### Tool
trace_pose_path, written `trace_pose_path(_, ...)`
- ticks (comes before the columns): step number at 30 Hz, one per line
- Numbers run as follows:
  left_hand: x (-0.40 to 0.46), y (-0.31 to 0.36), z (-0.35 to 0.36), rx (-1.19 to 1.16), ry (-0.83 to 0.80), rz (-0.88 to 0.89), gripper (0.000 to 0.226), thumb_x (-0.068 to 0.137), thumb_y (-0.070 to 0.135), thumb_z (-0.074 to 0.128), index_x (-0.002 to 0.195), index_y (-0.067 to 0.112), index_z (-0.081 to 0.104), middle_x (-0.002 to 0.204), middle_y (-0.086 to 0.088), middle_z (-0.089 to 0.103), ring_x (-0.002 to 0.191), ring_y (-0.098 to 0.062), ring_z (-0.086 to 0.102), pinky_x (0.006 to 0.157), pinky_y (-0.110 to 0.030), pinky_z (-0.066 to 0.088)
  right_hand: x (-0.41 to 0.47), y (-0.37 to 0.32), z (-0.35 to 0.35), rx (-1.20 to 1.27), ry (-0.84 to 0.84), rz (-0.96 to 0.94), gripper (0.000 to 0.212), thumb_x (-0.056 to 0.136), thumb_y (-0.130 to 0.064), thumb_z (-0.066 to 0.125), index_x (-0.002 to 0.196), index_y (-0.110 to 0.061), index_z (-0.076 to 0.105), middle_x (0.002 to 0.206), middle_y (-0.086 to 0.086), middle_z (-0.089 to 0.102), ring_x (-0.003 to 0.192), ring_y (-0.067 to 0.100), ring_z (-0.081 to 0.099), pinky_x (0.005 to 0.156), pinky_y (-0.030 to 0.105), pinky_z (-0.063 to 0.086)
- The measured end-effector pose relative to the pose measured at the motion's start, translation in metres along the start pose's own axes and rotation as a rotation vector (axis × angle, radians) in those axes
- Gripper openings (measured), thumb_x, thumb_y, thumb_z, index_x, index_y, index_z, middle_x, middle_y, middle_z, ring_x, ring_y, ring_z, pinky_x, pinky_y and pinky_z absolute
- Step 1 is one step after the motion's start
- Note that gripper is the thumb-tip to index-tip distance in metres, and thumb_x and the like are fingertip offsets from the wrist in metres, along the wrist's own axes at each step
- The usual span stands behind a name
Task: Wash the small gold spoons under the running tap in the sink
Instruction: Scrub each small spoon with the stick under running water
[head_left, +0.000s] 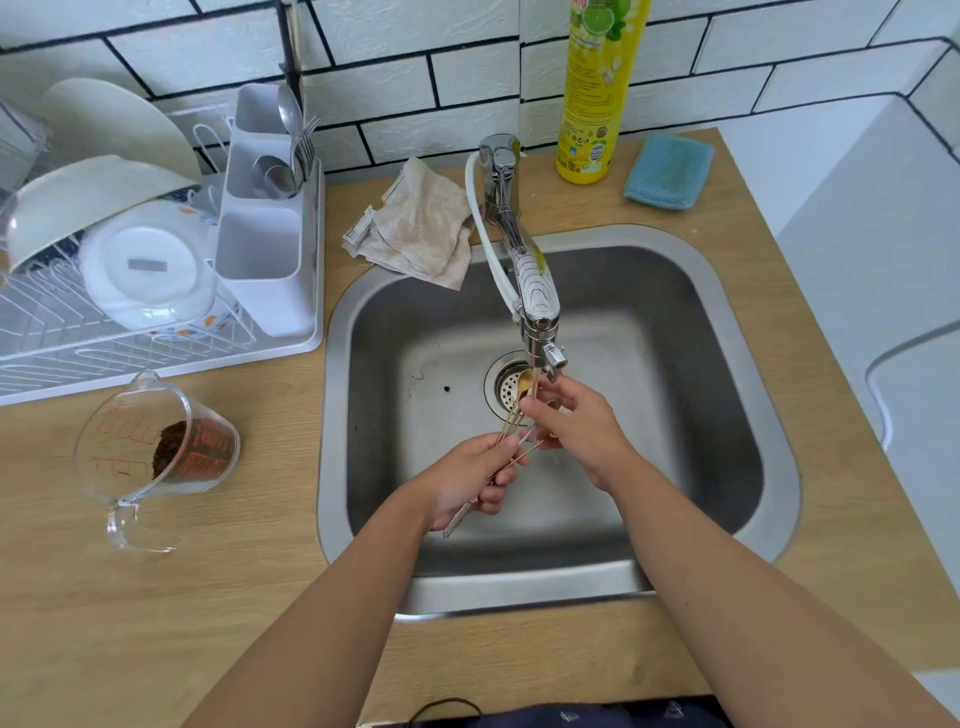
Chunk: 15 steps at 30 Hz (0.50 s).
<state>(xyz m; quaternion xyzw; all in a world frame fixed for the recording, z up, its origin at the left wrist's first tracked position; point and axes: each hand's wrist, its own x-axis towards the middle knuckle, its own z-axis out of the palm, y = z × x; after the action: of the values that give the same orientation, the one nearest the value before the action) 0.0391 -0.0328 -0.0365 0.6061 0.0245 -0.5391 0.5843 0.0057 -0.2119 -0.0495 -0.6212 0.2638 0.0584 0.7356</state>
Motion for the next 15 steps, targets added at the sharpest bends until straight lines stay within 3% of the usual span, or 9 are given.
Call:
trace_pose_path(6, 0.0003, -0.0001, -0.0006, -0.012, 0.000, -0.003, 0.035, 0.102, 0.044, 0.049, 0.101, 0.010, 0.059, 0.062, 0.004, 0.046, 0.046, -0.008, 0.033, 0.045, -0.022, 0.033, 0.0011, 0.0015, -0.0023, 0.019, 0.023, 0.032, 0.026, 0.086, -0.016, 0.083, 0.107, -0.007, 0.070, 0.081, 0.001, 0.077, 0.070, 0.014, 0.072, 0.070, 0.036, 0.062)
trace_pose_path(10, 0.0010, -0.0005, -0.0003, -0.024, 0.017, 0.012, 0.036, 0.102, 0.044, 0.049, 0.103, 0.010, 0.061, 0.062, 0.003, 0.047, 0.045, -0.009, 0.035, 0.044, -0.021, 0.034, 0.0012, 0.0012, -0.0033, 0.035, -0.017, 0.029, 0.016, 0.089, -0.014, 0.080, 0.102, -0.008, 0.072, 0.083, 0.003, 0.078, 0.073, 0.015, 0.072, 0.072, 0.032, 0.063)
trace_pose_path(15, 0.0030, -0.0007, -0.0019, -0.021, 0.066, 0.036, 0.031, 0.103, 0.041, 0.048, 0.104, 0.013, 0.061, 0.062, 0.003, 0.048, 0.046, -0.009, 0.035, 0.045, -0.021, 0.034, 0.0009, 0.0011, -0.0020, 0.031, -0.041, 0.048, 0.021, 0.091, -0.015, 0.077, 0.110, -0.007, 0.073, 0.097, 0.013, 0.078, 0.081, 0.022, 0.077, 0.067, 0.027, 0.060)
